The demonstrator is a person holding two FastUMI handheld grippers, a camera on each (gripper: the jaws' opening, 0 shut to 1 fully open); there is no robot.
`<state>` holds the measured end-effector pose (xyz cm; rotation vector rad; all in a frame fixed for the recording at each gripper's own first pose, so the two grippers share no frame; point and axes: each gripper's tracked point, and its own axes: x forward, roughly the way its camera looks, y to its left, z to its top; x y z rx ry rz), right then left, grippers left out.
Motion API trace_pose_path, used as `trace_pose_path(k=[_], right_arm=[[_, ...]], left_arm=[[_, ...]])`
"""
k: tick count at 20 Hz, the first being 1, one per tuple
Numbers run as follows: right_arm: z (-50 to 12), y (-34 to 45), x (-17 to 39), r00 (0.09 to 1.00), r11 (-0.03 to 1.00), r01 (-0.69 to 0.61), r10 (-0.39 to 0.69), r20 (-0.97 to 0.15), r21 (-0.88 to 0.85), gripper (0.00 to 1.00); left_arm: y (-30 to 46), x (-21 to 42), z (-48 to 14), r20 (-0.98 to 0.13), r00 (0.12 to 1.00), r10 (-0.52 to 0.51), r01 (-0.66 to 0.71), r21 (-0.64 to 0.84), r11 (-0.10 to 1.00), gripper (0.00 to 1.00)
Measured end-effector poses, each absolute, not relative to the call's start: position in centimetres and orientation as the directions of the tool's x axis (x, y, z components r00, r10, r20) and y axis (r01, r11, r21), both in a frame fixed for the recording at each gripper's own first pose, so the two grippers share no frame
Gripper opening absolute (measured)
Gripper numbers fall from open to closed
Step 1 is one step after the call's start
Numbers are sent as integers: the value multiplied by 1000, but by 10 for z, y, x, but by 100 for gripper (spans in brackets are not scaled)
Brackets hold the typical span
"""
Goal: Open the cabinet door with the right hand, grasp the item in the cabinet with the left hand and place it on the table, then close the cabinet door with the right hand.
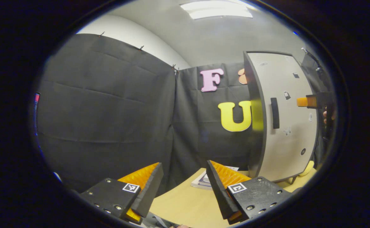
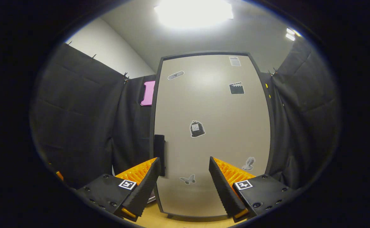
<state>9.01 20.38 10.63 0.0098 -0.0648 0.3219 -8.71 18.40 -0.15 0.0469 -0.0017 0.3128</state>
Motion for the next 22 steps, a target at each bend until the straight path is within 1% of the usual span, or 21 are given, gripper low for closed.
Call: trace_pose_path(k=[2, 3, 4, 5, 6, 7, 8, 13, 14, 15, 16, 17, 18, 19, 20, 22], right_arm=[[104, 219, 100, 944, 946, -324, 324, 59, -3, 96], [103, 226, 105, 943, 945, -328, 327, 53, -2, 97], [101, 233, 110, 942, 943, -331, 331, 46, 0, 97], [99, 241, 115, 942, 942, -335, 334, 41, 3, 97], [98, 248, 119, 941, 941, -338, 337, 36, 2, 97], [96, 253, 124, 941, 941, -337, 337, 33, -1, 97], [94, 259, 129, 942, 942, -336, 336, 27, -8, 97], [76, 285, 149, 944, 945, -328, 327, -34, -12, 96], [73, 289, 154, 945, 946, -324, 324, -48, -11, 97], [71, 293, 158, 946, 948, -319, 318, -58, -11, 96], [71, 295, 163, 949, 950, -311, 310, -60, -12, 92], [71, 299, 166, 951, 952, -304, 303, -61, -15, 93], [69, 300, 172, 954, 955, -295, 293, -66, -19, 93], [69, 301, 177, 957, 958, -285, 283, -70, -23, 82], [67, 303, 180, 958, 960, -278, 275, -82, -29, 78], [65, 306, 186, 959, 962, -269, 264, -103, -38, 77]], left_arm=[[198, -92, -6, 4, 943, 332, -332, 52, 942, 86], [205, -94, -7, 2, 939, 343, -343, 53, 938, 83], [211, -94, -9, -3, 936, 353, -353, 54, 934, 83], [217, -95, -12, -7, 932, 362, -362, 54, 931, 86], [222, -96, -13, -10, 929, 371, -370, 54, 927, 83], [227, -99, -14, -12, 925, 379, -378, 55, 924, 86], [232, -100, -15, -15, 923, 385, -384, 57, 922, 83], [252, -108, -22, -28, 911, 412, -410, 57, 910, 83], [255, -109, -23, -30, 909, 415, -413, 57, 909, 86], [258, -110, -25, -33, 908, 418, -416, 58, 908, 86], [262, -110, -27, -37, 906, 422, -419, 59, 906, 86], [266, -110, -30, -41, 905, 424, -422, 60, 905, 86], [270, -111, -30, -44, 903, 428, -426, 57, 903, 83], [273, -112, -30, -45, 901, 430, -428, 53, 902, 83], [277, -112, -30, -46, 900, 434, -432, 49, 901, 83], [282, -114, -33, -50, 898, 438, -436, 45, 899, 83]])
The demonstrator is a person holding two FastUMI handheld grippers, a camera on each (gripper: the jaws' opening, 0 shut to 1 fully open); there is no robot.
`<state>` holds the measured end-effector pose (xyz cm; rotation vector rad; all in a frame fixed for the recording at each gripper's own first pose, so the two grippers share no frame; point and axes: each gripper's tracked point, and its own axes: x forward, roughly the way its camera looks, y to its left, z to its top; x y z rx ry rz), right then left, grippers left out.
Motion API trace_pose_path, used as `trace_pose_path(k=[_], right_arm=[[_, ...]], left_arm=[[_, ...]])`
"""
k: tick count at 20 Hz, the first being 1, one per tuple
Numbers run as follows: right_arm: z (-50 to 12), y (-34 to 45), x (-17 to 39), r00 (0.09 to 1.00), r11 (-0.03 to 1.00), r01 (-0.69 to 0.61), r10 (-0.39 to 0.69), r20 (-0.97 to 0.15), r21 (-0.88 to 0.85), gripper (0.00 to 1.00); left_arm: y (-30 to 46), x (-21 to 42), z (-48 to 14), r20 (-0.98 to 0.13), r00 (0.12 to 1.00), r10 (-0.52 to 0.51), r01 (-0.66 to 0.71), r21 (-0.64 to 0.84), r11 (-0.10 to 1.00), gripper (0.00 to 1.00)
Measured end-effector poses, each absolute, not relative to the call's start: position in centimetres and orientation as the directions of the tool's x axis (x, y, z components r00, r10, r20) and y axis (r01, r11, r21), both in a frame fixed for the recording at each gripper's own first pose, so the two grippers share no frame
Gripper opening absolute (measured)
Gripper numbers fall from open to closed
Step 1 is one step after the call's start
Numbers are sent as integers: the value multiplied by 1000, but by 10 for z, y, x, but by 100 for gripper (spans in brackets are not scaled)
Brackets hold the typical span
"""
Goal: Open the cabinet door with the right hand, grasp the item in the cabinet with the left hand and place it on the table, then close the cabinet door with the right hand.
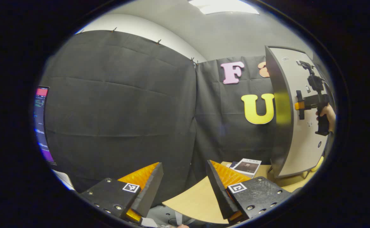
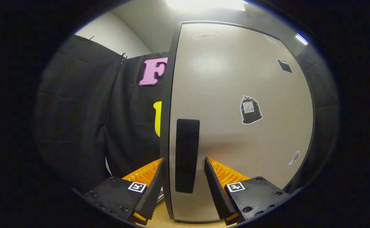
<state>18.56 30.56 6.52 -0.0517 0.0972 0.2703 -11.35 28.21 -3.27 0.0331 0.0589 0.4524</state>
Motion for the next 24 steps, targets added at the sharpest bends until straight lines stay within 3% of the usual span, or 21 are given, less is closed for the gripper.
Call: trace_pose_path(k=[1, 2, 4, 5, 6, 10, 18, 24], right_arm=[[61, 305, 187, 963, 967, -251, 245, -109, -43, 55], [62, 304, 188, 965, 969, -244, 238, -110, -47, 46], [61, 304, 186, 966, 971, -235, 230, -120, -36, 42], [60, 305, 190, 966, 972, -232, 227, -127, -26, 32], [60, 304, 189, 965, 973, -230, 225, -134, -20, 35], [61, 305, 186, 959, 969, -248, 244, -145, -13, 11], [69, 301, 157, 923, 937, -348, 347, -164, 23, 11], [79, 293, 127, 869, 889, -455, 458, -188, 63, 10]], left_arm=[[284, -114, -34, -52, 897, 440, -438, 46, 898, 83], [287, -114, -35, -53, 896, 441, -439, 46, 897, 83], [290, -114, -35, -56, 897, 438, -437, 43, 899, 83], [290, -114, -36, -56, 898, 436, -434, 41, 900, 83], [291, -113, -36, -55, 899, 434, -433, 41, 901, 83], [288, -109, -34, -52, 908, 415, -414, 32, 910, 83], [254, -82, -24, -32, 943, 331, -330, 23, 944, 83], [189, -58, -15, -30, 971, 237, -237, 8, 972, 86]])
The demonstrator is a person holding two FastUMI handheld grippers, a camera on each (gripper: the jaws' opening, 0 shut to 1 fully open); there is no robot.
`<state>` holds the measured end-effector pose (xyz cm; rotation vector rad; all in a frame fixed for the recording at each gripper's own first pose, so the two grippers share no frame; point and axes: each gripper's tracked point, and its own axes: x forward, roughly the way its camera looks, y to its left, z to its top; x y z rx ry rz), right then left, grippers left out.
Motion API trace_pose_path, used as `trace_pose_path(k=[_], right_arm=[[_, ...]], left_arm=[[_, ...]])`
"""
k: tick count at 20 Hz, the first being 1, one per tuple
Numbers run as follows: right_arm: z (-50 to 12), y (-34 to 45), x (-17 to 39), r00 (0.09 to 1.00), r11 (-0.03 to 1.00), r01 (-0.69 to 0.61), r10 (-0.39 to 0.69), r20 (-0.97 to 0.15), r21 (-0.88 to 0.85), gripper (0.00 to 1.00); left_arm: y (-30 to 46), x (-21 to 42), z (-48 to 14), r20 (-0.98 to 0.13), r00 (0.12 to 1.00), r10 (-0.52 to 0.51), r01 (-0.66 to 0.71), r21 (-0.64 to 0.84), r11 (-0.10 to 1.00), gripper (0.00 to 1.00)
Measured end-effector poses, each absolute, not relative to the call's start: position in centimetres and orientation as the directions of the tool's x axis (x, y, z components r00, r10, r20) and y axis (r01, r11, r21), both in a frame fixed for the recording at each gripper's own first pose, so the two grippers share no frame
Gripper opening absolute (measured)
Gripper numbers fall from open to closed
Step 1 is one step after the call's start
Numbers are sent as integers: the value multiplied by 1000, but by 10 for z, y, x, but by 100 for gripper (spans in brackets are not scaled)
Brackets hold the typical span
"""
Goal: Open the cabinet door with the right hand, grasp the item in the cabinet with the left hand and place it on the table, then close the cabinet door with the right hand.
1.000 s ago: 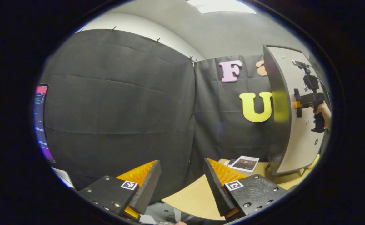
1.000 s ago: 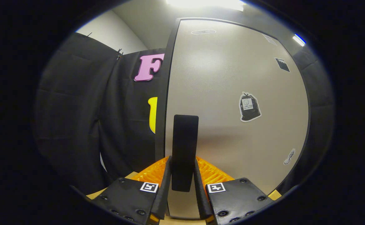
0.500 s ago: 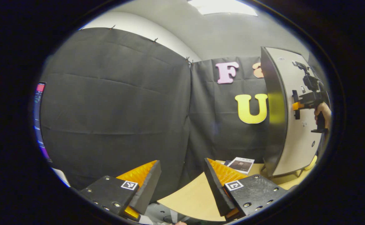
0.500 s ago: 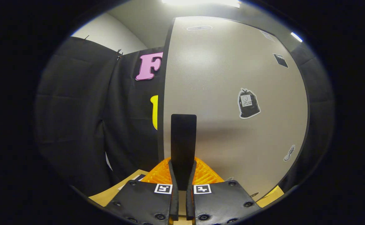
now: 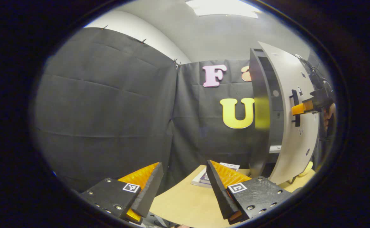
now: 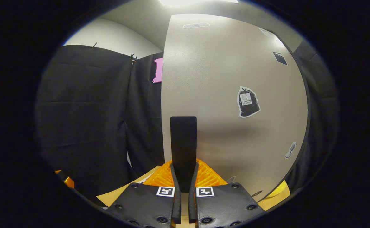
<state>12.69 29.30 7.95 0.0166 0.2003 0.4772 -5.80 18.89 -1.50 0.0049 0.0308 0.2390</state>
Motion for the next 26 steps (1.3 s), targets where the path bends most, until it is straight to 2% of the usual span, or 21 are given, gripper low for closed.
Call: trace_pose_path(k=[1, 6, 14, 24, 26], right_arm=[[79, 292, 124, 861, 881, -469, 473, -187, 67, 10], [87, 282, 100, 816, 836, -539, 549, -183, 101, 11], [81, 266, 103, 744, 765, -632, 644, -179, 124, 11], [84, 216, 78, 708, 724, -664, 689, -154, 188, 11], [85, 201, 76, 709, 725, -659, 688, -154, 202, 10]], left_arm=[[177, -57, -12, -24, 976, 218, -218, 12, 976, 83], [118, -48, -4, -16, 991, 135, -134, 29, 991, 85], [49, -43, 5, -5, 998, 61, -61, 31, 998, 83], [-25, -39, 8, 8, 999, -35, 35, 38, 999, 85], [-45, -37, 7, 6, 998, -64, 64, 34, 997, 83]])
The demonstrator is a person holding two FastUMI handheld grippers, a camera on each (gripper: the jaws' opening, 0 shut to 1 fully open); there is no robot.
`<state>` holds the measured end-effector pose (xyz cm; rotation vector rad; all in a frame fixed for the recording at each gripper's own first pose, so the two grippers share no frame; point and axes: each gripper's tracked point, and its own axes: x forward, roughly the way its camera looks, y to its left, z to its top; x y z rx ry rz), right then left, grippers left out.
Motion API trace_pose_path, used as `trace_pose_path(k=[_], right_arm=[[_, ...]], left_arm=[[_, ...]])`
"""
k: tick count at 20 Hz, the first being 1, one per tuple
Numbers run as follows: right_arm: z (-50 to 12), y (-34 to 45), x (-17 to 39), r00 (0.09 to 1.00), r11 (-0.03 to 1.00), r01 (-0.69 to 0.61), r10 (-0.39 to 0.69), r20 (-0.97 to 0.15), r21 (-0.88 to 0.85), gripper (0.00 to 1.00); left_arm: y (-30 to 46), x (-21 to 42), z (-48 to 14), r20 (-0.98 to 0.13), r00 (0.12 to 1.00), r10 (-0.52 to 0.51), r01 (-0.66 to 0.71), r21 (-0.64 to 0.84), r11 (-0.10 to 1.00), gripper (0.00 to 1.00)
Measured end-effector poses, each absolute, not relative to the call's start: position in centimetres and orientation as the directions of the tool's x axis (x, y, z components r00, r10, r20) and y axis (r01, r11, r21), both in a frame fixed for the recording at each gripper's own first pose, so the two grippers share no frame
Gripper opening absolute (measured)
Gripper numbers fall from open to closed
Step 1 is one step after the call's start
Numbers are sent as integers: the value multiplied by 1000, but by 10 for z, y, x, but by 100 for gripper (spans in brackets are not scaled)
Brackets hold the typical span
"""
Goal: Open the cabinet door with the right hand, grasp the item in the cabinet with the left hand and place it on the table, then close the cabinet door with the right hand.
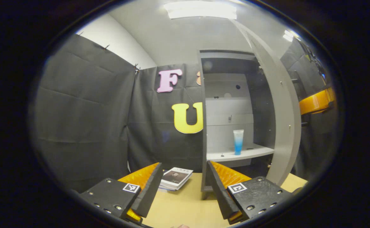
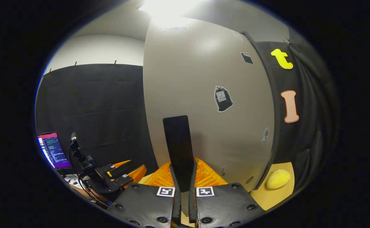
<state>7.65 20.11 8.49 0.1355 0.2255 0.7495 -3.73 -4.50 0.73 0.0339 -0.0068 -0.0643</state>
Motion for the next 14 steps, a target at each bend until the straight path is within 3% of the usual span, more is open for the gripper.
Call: trace_pose_path(k=[1, 8, 14], right_arm=[[86, 194, 76, 713, 727, -654, 685, -150, 209, 10], [88, 142, 61, 763, 775, -606, 630, -144, 180, 10], [88, 96, 68, 829, 840, -521, 540, -142, 153, 10]], left_arm=[[-55, -37, 6, 6, 997, -79, 79, 34, 996, 87], [-127, -36, 4, 3, 982, -190, 190, 28, 981, 83], [-173, -42, 0, 0, 969, -246, 246, 18, 969, 87]])
